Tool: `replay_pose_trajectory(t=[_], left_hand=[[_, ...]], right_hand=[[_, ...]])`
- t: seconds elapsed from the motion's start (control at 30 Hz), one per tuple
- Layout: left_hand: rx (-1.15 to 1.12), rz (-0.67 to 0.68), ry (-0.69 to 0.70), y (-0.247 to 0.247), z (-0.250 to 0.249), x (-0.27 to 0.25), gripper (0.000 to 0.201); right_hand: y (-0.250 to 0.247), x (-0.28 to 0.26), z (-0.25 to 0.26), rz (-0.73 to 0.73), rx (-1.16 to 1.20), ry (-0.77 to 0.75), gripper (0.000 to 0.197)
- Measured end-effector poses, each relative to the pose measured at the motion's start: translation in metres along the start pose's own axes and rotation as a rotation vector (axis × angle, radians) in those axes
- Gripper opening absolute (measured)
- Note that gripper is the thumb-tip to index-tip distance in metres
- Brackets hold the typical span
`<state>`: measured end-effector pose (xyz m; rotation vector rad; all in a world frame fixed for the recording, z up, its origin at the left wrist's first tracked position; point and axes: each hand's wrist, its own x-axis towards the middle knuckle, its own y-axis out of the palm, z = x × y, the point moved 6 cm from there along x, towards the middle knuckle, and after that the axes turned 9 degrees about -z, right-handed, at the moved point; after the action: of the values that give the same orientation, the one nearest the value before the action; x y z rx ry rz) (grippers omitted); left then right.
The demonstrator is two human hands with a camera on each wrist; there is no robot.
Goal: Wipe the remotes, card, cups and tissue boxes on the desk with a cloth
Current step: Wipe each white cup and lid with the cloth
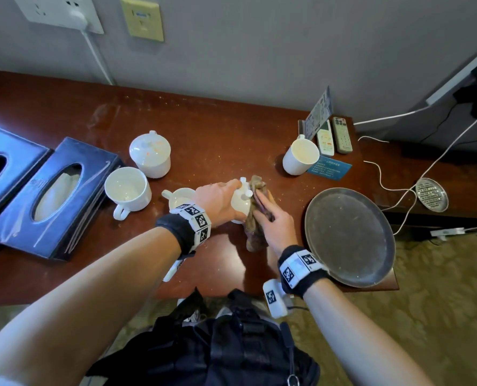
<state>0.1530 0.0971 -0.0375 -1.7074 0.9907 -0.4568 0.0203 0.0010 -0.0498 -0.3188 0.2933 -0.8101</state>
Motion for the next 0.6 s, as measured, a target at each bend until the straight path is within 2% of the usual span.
replay_pose_trajectory(t=[0.1,0.3,0.43,0.6], left_hand=[[-0.047,0.013,-0.014,0.002,0.001,0.001,0.071],[-0.051,0.027,-0.019,0.004,0.000,0.000,0.075],[-0.034,0.008,-0.016,0.004,0.002,0.000,0.077],[-0.083,0.004,-0.027,0.004,0.003,-0.001,0.079]], right_hand=[[0.001,0.006,-0.002,-0.030,0.093,0.075,0.043],[0.007,0.051,-0.002,0.010,0.065,0.162,0.038],[-0.002,0.037,0.009,0.004,-0.040,0.124,0.034],[-0.022,-0.001,-0.009,0.000,-0.074,0.094,0.039]])
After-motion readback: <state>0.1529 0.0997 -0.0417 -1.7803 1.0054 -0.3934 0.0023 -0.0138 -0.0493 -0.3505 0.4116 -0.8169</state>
